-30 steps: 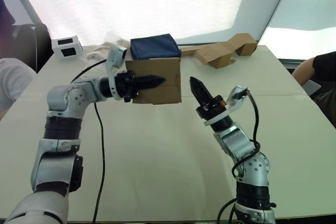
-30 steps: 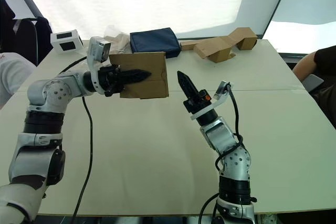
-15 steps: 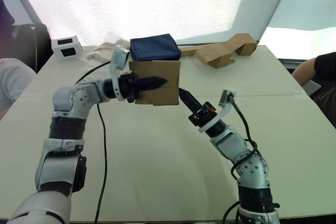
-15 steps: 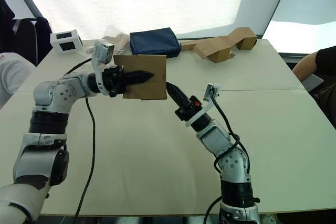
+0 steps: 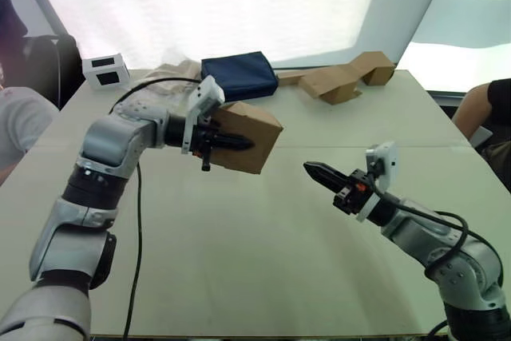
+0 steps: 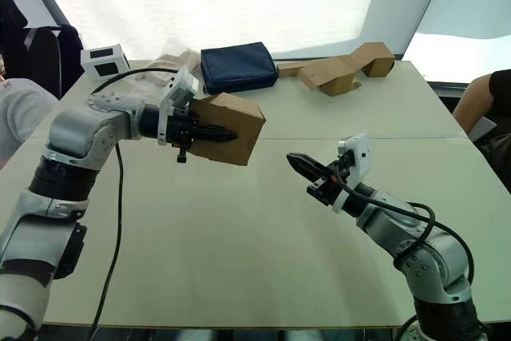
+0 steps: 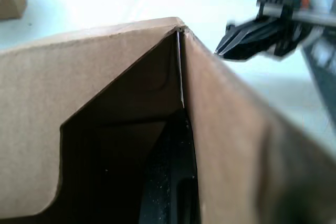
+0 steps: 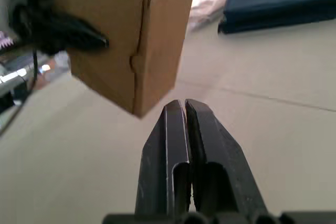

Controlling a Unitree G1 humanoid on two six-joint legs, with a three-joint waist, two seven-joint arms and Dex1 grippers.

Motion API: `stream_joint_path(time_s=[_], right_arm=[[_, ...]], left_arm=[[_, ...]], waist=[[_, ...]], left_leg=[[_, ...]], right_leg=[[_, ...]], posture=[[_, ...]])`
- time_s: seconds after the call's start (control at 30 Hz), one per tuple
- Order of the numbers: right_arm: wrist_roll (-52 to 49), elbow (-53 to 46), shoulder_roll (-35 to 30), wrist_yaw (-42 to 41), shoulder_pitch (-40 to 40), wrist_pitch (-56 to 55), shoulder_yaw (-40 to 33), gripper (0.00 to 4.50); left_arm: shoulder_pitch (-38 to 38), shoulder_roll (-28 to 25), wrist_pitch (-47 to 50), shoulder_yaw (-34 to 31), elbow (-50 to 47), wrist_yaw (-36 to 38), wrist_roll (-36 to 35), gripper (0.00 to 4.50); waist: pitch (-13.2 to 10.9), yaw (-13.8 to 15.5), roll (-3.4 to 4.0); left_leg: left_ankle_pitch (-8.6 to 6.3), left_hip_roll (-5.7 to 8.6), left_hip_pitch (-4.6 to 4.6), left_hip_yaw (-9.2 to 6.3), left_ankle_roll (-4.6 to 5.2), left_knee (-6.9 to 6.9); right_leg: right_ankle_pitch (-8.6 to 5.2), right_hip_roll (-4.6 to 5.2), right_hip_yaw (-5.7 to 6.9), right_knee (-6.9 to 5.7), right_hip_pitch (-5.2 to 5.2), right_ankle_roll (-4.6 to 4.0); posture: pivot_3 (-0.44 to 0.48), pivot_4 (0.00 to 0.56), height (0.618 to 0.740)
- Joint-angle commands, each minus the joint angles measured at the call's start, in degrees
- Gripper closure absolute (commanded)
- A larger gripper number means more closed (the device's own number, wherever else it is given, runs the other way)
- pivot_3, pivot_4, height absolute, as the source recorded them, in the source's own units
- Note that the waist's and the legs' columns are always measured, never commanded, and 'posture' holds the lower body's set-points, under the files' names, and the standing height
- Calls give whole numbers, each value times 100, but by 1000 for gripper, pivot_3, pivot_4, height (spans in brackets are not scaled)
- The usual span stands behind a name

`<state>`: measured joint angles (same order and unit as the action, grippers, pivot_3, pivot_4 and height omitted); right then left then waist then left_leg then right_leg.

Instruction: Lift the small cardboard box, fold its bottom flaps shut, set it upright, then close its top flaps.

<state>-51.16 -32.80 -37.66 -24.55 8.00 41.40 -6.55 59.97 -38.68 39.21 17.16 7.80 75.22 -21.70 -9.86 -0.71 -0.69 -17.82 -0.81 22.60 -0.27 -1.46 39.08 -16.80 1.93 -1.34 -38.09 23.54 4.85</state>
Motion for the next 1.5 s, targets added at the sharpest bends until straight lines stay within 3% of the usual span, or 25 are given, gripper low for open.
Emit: stream_joint_path(time_s=[0.03, 0.2, 0.27, 0.47, 0.63, 0.73, 0.93, 1.03, 1.17, 1.27, 1.43, 1.5], right_arm=[[935, -744, -1064, -663, -287, -67, 412, 4409], [1721, -1195, -1828, -1115, -609, -184, 970, 4409], [1987, -1309, -1896, -1141, -633, -235, 1173, 4409], [2856, -1258, -1869, -938, -703, -240, 1521, 4409], [3165, -1243, -1516, -789, -829, -239, 1727, 4500], [3302, -1206, -1377, -794, -860, -252, 1774, 4500], [3335, -1042, -1286, -1015, -618, -236, 1638, 4500], [3136, -1007, -1136, -1123, -517, -213, 1405, 4500], [3237, -791, -925, -1076, -393, -348, 1284, 4500], [3283, -297, -396, -836, -126, -459, 1328, 4500], [3035, 725, 655, -436, 187, -822, 779, 4500], [3084, 1024, 884, -407, 274, -978, 717, 4500]], left_arm=[[419, -411, -1319, 1025, -74, 816, 1261, 4500], [812, -356, -1816, 1885, 119, 1336, 2293, 4500], [903, -48, -1447, 2217, 61, 1603, 2407, 4500], [1204, 45, -1312, 3156, -27, 1728, 2346, 4500], [1379, 356, -1158, 3021, 201, 1728, 2380, 2995], [1703, 300, -702, 3125, 148, 1728, 1809, 1810], [2431, -60, 69, 3319, 364, 1728, 329, 1810], [2561, -240, 114, 3096, 648, 1728, -65, 1810], [2456, -19, 654, 1587, 1225, 1381, -502, 1810], [1862, 77, 861, 191, 1149, -67, -678, 2457], [491, 14, 1394, -948, 259, -1532, -598, 4414], [-409, -19, 1096, -1429, -260, -1989, -540, 4467]], waist=[[-1, -15, 3], [-4, -2, 2], [-6, 9, -2], [-10, -11, -7], [-9, 9, -6], [-10, -12, -7], [-10, -22, -7], [-10, -27, -4], [-12, -1, -8], [-10, -21, -6], [-6, -47, 1], [-5, -36, 3]], left_leg=[[-1, 2, -4, 1, 1, -4], [-6, -13, -11, -4, 12, -2], [-7, -14, -9, -4, 12, 1], [-12, -9, 2, -7, 21, 7], [-11, -12, -6, -15, 20, 9], [-11, -11, -2, -13, 21, 9], [-11, -12, -5, -13, 21, 10], [-11, -13, -8, -14, 21, 10], [-11, -13, -8, -14, 20, 10], [-11, -17, -2, -14, 21, 14], [-6, -25, -19, -12, 11, 7], [-4, -29, -18, -11, 7, 12]], right_leg=[[-1, -6, -3, 2, -1, -1], [-5, -35, -9, -1, -3, -11], [-5, -35, -8, 0, -3, -11], [-8, -28, -21, 9, -6, -3], [-8, -36, -17, -2, -9, -5], [-9, -33, -18, 1, -8, -4], [-8, -32, -19, -2, -8, -3], [-9, -36, -19, -6, -8, -4], [-9, -35, -18, -7, -7, -4], [-8, -29, -17, -3, -6, -3], [-8, -25, -26, -19, -8, -2], [-8, -24, -28, -29, -5, -3]], posture=[[0, 150, 740], [0, 150, 740], [0, 150, 740], [0, 150, 740], [0, 150, 740], [0, 150, 740], [0, 150, 740], [0, 150, 740], [0, 150, 740], [0, 150, 740], [0, 150, 740], [0, 150, 740]])
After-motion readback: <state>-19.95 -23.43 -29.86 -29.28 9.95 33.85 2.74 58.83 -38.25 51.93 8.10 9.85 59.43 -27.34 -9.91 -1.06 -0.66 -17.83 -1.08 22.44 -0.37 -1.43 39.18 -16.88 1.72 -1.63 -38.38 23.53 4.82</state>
